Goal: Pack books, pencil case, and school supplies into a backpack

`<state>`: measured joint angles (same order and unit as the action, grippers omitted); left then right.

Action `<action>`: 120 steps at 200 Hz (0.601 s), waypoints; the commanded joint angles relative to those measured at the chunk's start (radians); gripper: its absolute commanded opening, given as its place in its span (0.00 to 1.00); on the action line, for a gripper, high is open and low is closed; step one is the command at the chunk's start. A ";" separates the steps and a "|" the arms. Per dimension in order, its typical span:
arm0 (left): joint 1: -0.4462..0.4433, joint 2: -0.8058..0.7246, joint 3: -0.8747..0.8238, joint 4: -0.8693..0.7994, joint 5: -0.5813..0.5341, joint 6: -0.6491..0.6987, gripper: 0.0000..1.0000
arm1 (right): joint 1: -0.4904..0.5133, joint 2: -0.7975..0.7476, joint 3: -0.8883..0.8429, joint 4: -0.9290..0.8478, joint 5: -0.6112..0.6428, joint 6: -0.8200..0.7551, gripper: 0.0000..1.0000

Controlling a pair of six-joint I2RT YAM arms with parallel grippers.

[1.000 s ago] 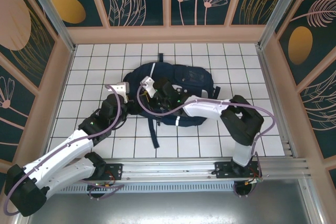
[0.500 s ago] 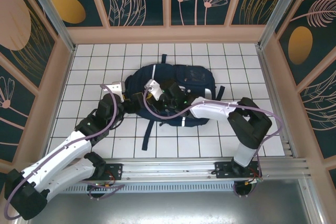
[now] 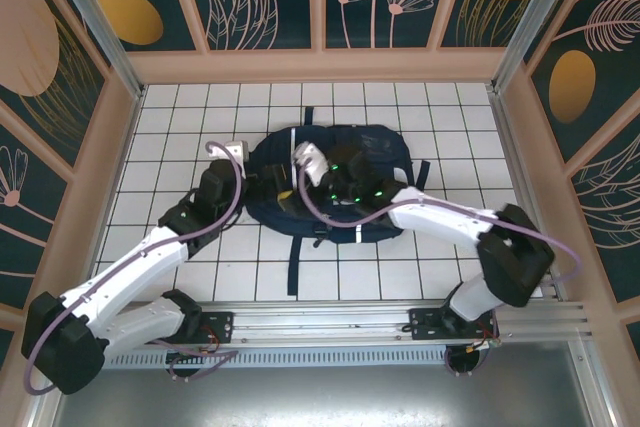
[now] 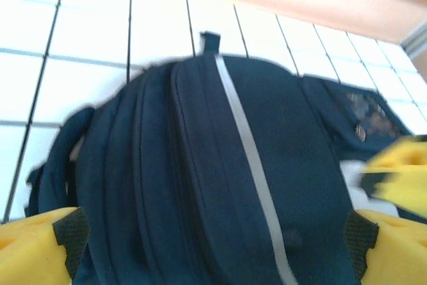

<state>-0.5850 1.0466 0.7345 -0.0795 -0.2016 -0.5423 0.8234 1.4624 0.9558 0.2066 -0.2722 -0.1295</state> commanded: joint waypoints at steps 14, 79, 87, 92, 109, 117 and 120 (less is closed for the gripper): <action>0.072 0.086 0.069 0.138 -0.216 -0.044 0.99 | -0.201 -0.274 -0.138 0.252 0.223 0.252 0.99; 0.282 0.211 -0.046 0.463 -0.372 0.168 0.99 | -0.707 -0.536 -0.426 0.325 0.566 0.400 0.99; 0.352 0.199 -0.080 0.485 -0.299 0.137 0.99 | -0.729 -0.569 -0.496 0.425 0.543 0.341 0.99; 0.389 0.185 -0.112 0.520 -0.260 0.143 0.99 | -0.731 -0.585 -0.544 0.492 0.531 0.291 0.99; 0.491 0.137 -0.232 0.622 -0.284 0.153 0.99 | -0.732 -0.581 -0.627 0.606 0.537 0.188 0.99; 0.534 0.125 -0.292 0.682 -0.244 0.181 0.99 | -0.739 -0.551 -0.623 0.591 0.553 0.191 0.99; 0.545 0.123 -0.313 0.711 -0.226 0.209 0.99 | -0.743 -0.538 -0.621 0.588 0.551 0.194 0.99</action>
<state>-0.1360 1.2186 0.5591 0.4221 -0.4950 -0.4076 0.0929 0.8936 0.3584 0.6170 0.2649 0.1463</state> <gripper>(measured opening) 0.988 0.988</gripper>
